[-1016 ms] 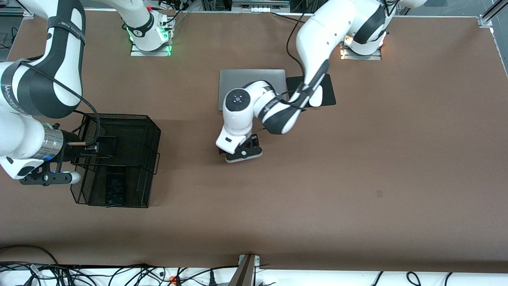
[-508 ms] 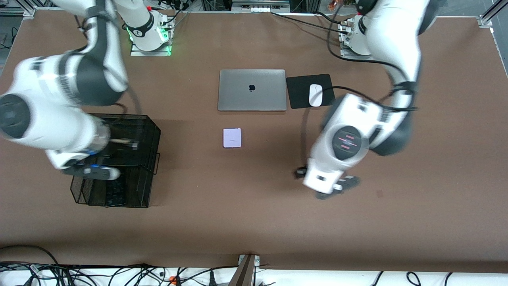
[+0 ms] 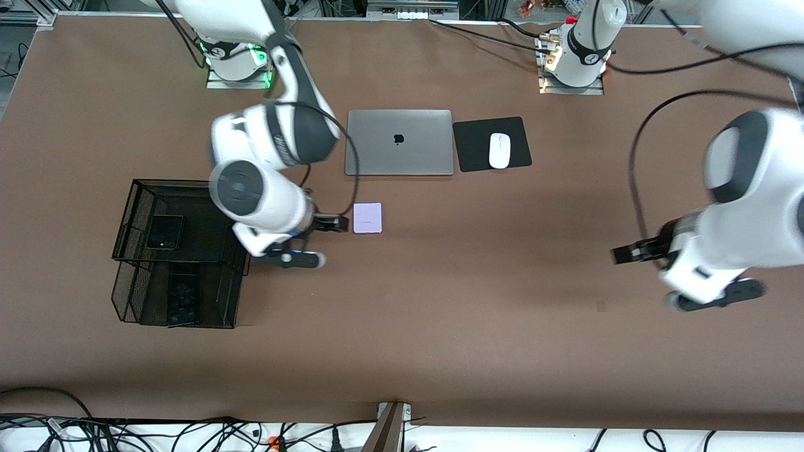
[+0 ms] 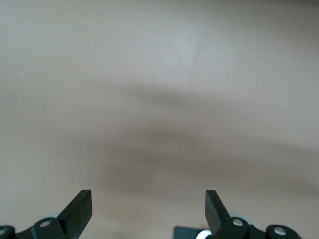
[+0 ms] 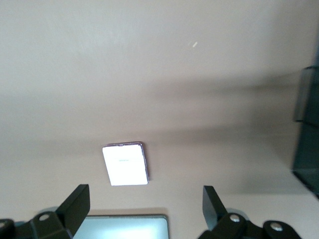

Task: Place phones with both arms
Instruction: 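Grasp the white phone with the right gripper while the left gripper returns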

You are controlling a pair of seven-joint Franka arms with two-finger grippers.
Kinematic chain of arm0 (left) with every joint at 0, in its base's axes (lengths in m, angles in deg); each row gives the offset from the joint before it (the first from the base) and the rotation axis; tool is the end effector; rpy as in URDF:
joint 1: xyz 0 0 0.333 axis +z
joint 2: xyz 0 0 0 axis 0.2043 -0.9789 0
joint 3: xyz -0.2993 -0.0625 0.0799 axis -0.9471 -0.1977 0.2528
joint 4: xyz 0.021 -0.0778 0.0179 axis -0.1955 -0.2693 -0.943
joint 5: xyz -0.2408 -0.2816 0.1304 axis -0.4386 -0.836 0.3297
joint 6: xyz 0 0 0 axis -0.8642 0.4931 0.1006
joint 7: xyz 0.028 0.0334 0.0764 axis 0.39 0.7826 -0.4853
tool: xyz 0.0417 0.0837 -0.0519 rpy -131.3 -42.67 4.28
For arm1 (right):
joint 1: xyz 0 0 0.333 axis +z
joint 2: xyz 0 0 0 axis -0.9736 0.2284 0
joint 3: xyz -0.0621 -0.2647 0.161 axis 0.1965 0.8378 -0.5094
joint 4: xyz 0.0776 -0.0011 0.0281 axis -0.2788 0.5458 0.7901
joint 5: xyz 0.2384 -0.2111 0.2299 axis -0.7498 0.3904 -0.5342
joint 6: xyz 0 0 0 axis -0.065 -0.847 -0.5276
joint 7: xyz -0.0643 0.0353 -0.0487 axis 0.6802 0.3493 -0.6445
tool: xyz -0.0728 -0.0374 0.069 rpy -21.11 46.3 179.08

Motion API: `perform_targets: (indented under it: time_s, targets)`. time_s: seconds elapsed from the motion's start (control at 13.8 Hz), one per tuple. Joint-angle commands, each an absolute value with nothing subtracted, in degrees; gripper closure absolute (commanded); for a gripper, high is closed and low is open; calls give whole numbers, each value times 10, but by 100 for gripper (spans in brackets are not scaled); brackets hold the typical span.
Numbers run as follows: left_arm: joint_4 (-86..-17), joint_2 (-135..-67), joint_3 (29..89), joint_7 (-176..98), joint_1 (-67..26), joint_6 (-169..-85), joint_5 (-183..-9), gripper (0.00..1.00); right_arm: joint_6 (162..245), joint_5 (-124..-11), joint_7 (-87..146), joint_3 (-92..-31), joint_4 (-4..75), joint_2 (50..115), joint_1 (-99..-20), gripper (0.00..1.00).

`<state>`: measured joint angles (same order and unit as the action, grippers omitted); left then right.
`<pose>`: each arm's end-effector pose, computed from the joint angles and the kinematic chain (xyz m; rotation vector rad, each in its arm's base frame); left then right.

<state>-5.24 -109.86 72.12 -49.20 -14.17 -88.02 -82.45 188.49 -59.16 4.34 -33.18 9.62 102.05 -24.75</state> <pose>0.6936 -0.0603 0.5220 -3.0608 -0.2792 0.2523 0.6220 0.3633 0.3481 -3.0932 0.0920 0.2661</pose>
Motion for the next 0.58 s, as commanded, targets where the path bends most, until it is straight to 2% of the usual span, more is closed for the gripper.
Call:
perform_targets:
  time_s: [0.0, 0.22, 0.29, 0.51]
  targets:
    - [-167, -1004, 711, -429, -116, -892, -823, 0, 1973, -605, 46, -332, 162, 1039, -193, 0]
    - [-244, -939, 709, -370, -108, -893, -864, 0, 2141, -607, 50, -380, 241, 1050, -179, 0]
    - [-260, -920, 708, -357, -99, -893, -878, 0, 2171, -608, 54, -386, 254, 1055, -179, 0]
    - [-312, -871, 707, -355, -102, -898, -878, 0, 2170, -608, 118, -387, 259, 1060, -182, 0]
